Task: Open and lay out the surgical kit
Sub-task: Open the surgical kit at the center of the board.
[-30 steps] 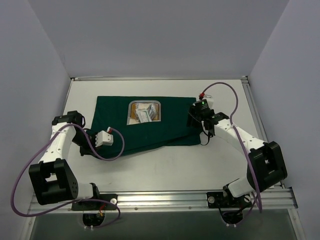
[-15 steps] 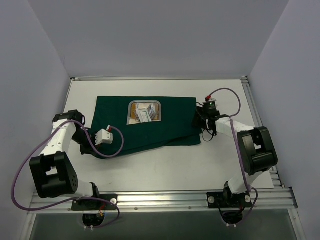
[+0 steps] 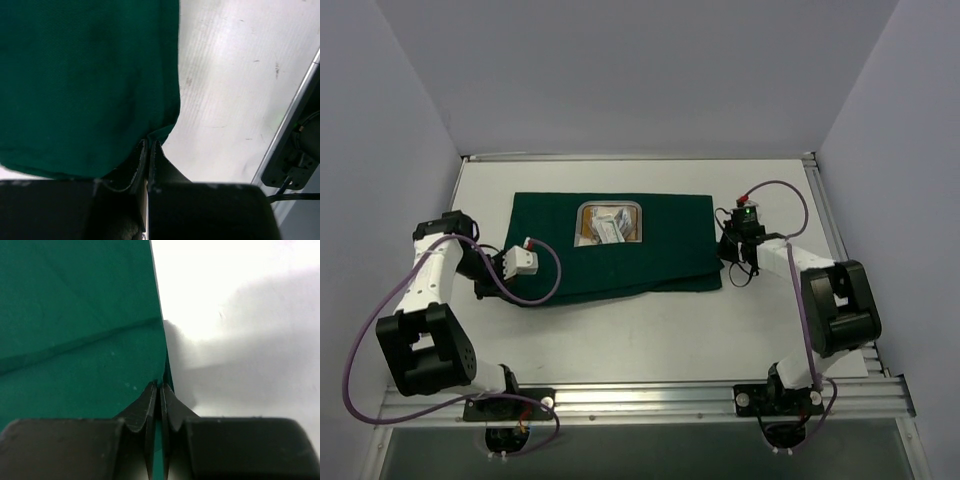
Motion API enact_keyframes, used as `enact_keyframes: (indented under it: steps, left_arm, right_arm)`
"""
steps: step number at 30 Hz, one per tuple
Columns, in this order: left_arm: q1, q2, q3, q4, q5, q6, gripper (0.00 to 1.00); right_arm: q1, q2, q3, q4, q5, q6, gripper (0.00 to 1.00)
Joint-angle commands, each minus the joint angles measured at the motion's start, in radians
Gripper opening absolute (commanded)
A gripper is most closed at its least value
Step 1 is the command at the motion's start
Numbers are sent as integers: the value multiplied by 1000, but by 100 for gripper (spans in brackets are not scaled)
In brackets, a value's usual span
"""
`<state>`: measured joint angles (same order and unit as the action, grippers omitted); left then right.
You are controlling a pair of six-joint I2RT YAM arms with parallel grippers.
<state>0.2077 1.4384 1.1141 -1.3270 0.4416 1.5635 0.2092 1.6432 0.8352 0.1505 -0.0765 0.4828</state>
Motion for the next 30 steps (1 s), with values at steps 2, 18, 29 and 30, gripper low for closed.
enact_keyframes:
  steps: [2, 18, 29, 30]
  left_arm:
    - [51, -16, 90, -330, 71, 47, 2]
    - [190, -96, 15, -328, 83, 81, 2]
    - [190, -61, -86, -328, -66, 109, 2]
    - [190, -52, -83, -328, -70, 107, 2]
  right_arm:
    - [4, -143, 47, -205, 135, -15, 0]
    - [206, -595, 19, -727, 147, 266, 0]
    - [314, -668, -116, -896, 121, 392, 0]
    - [321, -663, -119, -910, 124, 393, 0]
